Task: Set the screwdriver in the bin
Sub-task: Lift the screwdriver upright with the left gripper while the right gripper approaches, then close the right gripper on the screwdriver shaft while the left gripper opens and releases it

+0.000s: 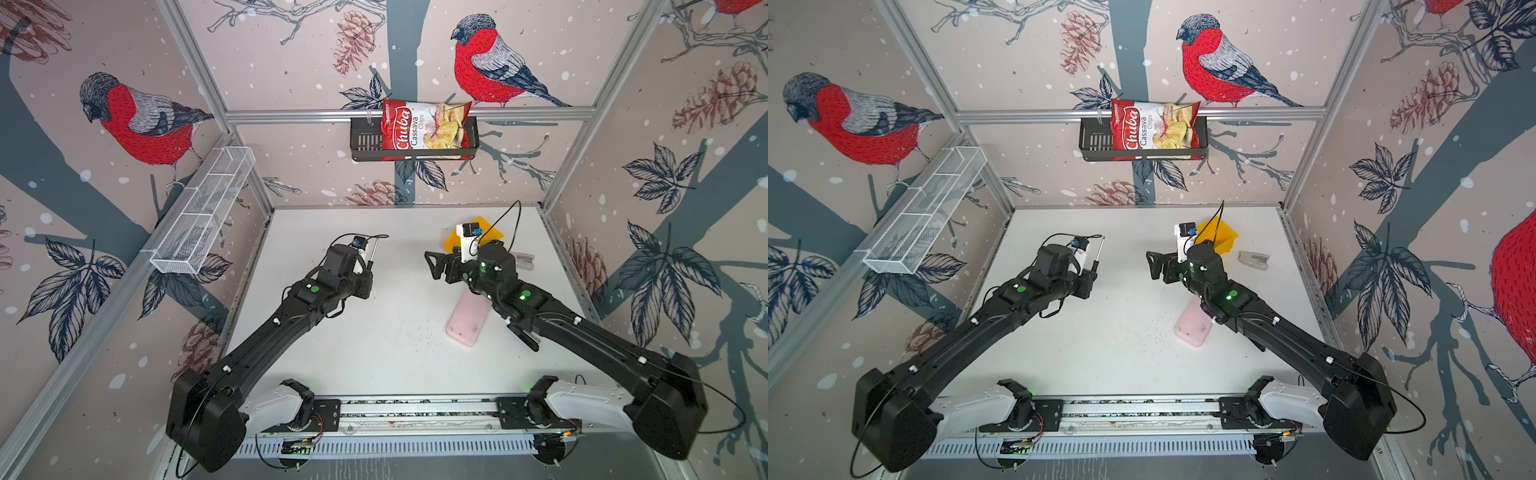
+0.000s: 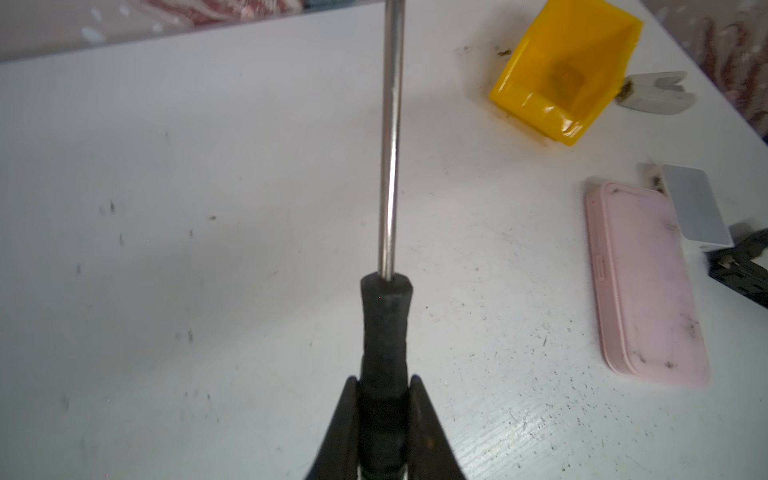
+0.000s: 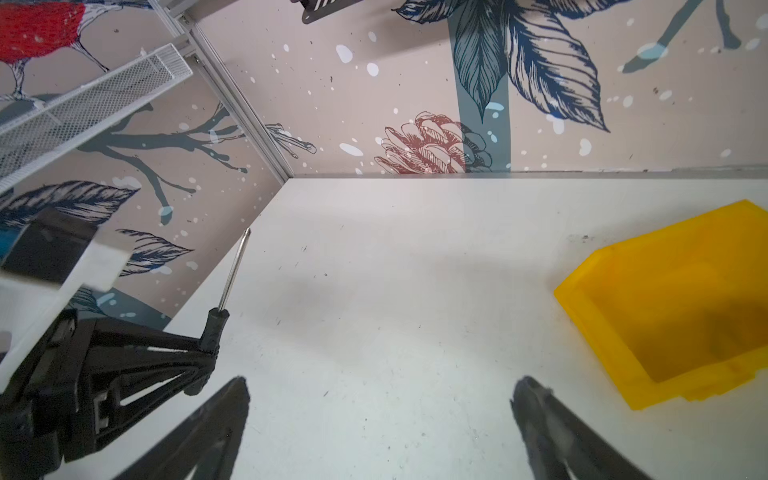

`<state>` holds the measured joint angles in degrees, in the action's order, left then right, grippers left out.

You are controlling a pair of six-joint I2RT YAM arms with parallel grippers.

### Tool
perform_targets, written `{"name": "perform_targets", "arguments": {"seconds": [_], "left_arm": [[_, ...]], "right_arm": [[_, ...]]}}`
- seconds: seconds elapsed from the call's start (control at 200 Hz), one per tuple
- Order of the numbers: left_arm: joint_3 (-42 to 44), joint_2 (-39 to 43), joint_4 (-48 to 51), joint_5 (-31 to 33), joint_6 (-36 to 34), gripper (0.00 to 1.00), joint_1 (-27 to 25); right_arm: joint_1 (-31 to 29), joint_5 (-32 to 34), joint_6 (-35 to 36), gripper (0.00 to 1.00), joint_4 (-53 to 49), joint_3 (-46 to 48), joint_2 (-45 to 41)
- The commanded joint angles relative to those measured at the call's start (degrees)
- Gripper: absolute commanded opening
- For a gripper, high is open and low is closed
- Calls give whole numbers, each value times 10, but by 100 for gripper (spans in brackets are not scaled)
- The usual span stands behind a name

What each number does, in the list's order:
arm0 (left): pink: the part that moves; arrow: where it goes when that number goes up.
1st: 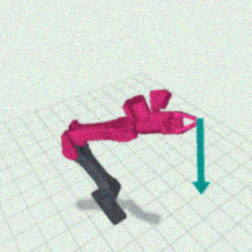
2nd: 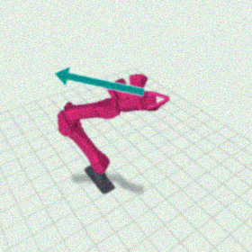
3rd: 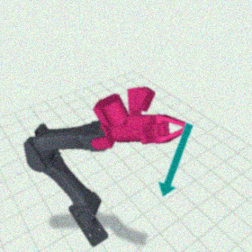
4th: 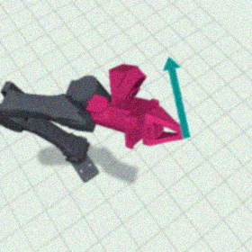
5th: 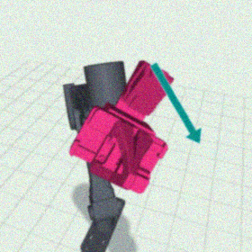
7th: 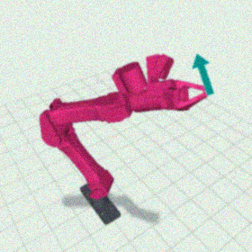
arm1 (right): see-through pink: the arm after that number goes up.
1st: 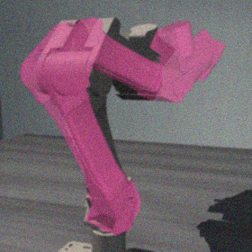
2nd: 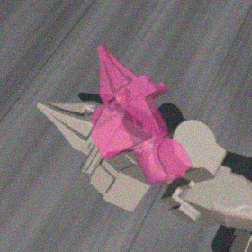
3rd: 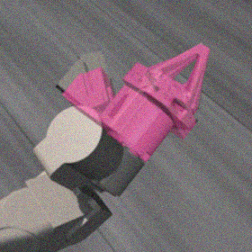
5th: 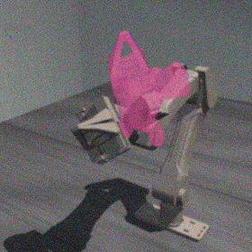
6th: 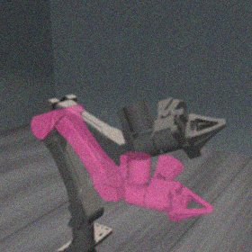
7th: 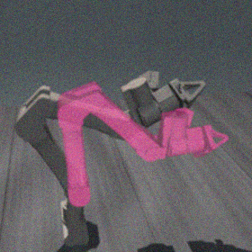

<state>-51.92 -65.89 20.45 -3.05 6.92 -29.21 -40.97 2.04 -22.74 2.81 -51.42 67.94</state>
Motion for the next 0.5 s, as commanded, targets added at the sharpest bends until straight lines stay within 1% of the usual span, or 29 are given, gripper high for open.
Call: {"name": "perform_targets", "arguments": {"seconds": [0.0,0.14,0.31,0.335,0.39,0.495], "left_arm": [[23,25,-115,-74,-65,0,0],[39,36,-149,-125,-84,0,-1],[40,35,-170,-193,-105,0,-1],[40,35,-174,-200,-106,0,-2],[41,35,-181,-213,-107,0,-3],[42,37,-186,-229,-111,0,-6]], "right_arm": [[18,-92,-57,100,5,-2,1],[31,-190,-75,100,64,5,5],[33,-289,-60,99,48,-41,36],[32,-302,-58,99,48,-45,53],[32,-315,-57,97,42,-57,64],[37,-335,-56,90,34,-69,75]]}}
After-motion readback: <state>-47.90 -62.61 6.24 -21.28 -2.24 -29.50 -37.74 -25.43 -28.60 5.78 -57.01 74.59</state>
